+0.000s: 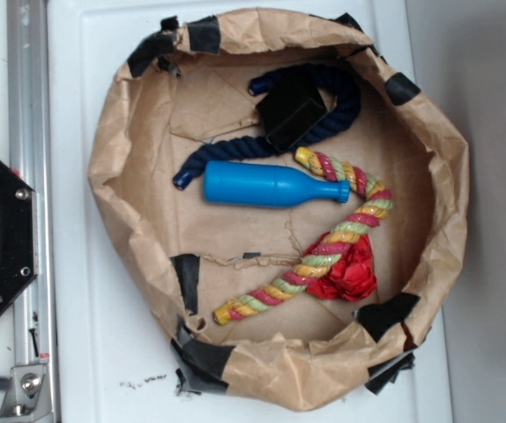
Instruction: Grab the blue bottle.
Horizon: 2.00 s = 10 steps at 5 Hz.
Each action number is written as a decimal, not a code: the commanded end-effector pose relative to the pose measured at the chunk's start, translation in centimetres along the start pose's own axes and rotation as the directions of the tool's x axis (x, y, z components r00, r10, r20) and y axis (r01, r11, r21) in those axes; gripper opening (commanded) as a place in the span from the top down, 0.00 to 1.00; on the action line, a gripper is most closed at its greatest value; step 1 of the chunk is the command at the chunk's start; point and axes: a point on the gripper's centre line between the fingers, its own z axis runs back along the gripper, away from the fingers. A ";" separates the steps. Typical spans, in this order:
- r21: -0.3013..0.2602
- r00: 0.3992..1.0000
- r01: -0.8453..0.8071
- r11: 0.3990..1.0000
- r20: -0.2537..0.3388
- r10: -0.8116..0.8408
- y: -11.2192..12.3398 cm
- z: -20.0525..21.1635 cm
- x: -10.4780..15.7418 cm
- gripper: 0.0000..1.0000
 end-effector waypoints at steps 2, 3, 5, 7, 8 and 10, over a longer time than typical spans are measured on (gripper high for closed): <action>0.014 0.999 -0.041 0.999 0.024 0.041 0.8 -4.1 4.7 0.00; -0.018 0.991 -0.019 1.000 0.129 0.021 2.1 -7.4 9.8 0.00; -0.024 0.986 0.160 0.987 0.053 -0.159 1.0 -18.1 12.7 0.00; -0.032 0.937 0.349 0.937 -0.009 -0.350 -1.3 -21.9 12.6 1.00; -0.031 0.937 0.349 0.937 0.032 -0.348 -1.1 -18.7 13.8 1.00; -0.043 0.968 0.231 0.972 0.106 -0.226 0.5 -8.5 13.9 1.00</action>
